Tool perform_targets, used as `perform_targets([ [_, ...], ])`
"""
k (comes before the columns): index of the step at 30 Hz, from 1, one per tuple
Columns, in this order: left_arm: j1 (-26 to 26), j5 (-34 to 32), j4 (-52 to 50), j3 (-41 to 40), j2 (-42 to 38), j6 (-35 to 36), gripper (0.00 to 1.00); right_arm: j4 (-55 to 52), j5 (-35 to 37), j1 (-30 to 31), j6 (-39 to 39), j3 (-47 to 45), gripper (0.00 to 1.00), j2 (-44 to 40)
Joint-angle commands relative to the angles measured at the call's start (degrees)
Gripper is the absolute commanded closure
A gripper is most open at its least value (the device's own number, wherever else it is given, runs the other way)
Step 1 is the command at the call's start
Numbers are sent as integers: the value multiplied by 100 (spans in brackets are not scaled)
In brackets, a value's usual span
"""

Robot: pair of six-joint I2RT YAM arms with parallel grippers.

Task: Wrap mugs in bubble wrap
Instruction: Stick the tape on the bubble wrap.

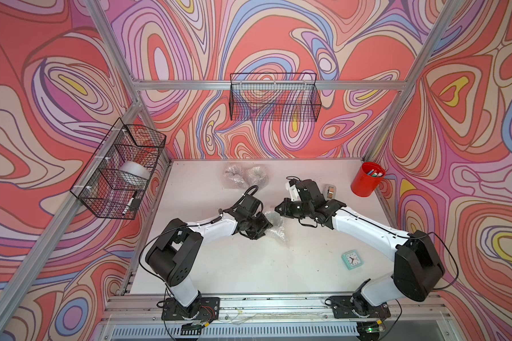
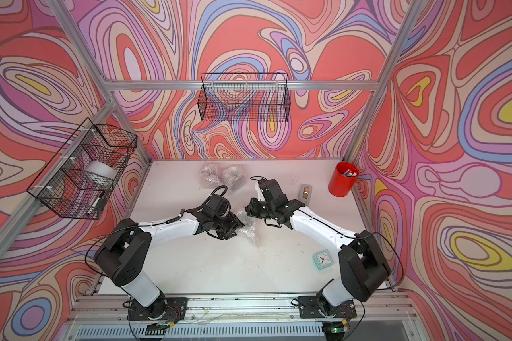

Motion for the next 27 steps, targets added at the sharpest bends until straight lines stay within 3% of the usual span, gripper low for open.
perform_targets([
  [1, -27, -158, -496, -117, 347, 12, 51, 21, 239, -117, -166, 167, 100, 483],
  [7, -27, -154, -488, -120, 364, 12, 51, -71, 239, -126, -178, 412, 100, 1296],
  [13, -28, -159, -489, -139, 338, 14, 51, -666, 797, -126, -114, 743, 100, 1811],
  [16, -26, -154, -485, -156, 338, 6, 51, -897, 1111, -124, -259, 990, 100, 1736],
  [20, -27, -154, -489, -148, 325, 5, 51, -767, 1537, -109, -597, 946, 100, 975],
  [27, -27, -134, -532, -100, 346, 39, 51, -438, -394, -80, -649, 391, 100, 275],
])
